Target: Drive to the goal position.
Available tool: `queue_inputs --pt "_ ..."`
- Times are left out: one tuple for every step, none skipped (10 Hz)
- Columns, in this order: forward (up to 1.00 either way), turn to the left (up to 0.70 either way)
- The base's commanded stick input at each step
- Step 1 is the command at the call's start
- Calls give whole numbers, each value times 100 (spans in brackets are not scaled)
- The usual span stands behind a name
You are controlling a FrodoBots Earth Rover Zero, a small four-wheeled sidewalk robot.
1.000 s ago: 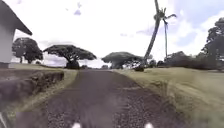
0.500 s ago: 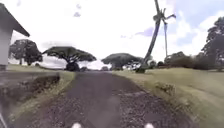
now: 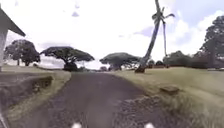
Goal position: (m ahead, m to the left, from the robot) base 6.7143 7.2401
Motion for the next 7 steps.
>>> queue_inputs --pt "70 11" --pt "70 35" --pt "70 35" --pt "70 35" --pt "70 35" --pt "70 35" --pt "70 35"
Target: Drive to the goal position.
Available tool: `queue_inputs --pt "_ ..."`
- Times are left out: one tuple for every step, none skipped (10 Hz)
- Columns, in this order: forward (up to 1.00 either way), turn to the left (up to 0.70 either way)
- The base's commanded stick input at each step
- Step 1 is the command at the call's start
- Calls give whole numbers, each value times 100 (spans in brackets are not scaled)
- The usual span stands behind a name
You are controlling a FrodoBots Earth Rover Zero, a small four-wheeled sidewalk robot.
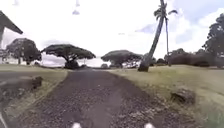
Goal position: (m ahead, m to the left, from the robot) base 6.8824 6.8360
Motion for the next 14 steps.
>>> queue_inputs --pt "70 35" --pt "70 0" --pt "70 0" --pt "70 0" --pt "70 0" --pt "70 0" --pt "70 0" --pt "70 0" --pt "70 0" --pt "70 0" --pt "70 0" --pt "70 0" --pt "70 0" --pt "70 0"
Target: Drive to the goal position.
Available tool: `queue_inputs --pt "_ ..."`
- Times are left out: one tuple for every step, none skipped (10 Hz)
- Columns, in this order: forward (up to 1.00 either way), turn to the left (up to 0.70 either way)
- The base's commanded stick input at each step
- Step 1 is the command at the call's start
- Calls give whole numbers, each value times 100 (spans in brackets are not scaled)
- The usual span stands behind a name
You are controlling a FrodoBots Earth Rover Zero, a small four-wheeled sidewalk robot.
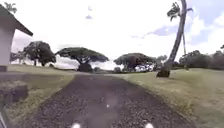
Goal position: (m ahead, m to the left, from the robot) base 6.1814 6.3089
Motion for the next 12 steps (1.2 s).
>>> queue_inputs --pt "70 0" --pt "70 0" --pt "70 0" --pt "70 35" --pt "70 35" --pt "70 35" --pt "70 35" --pt "70 35" --pt "70 35" --pt "70 35" --pt "70 35" --pt "70 35"
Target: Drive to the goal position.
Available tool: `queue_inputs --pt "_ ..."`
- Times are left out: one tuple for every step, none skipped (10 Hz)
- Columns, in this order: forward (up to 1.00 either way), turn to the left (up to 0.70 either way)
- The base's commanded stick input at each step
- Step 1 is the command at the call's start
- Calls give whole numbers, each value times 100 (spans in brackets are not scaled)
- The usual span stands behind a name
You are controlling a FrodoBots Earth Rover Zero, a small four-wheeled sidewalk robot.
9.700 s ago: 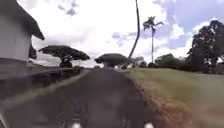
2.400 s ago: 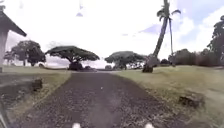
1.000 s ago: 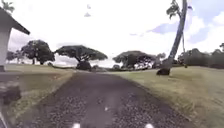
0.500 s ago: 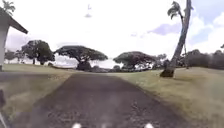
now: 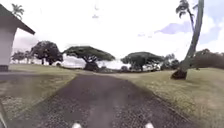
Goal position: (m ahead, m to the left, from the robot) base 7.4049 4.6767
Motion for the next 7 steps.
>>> queue_inputs --pt "70 35" --pt "70 35" --pt "70 35" --pt "70 35" --pt "70 7" --pt "70 0" --pt "70 0"
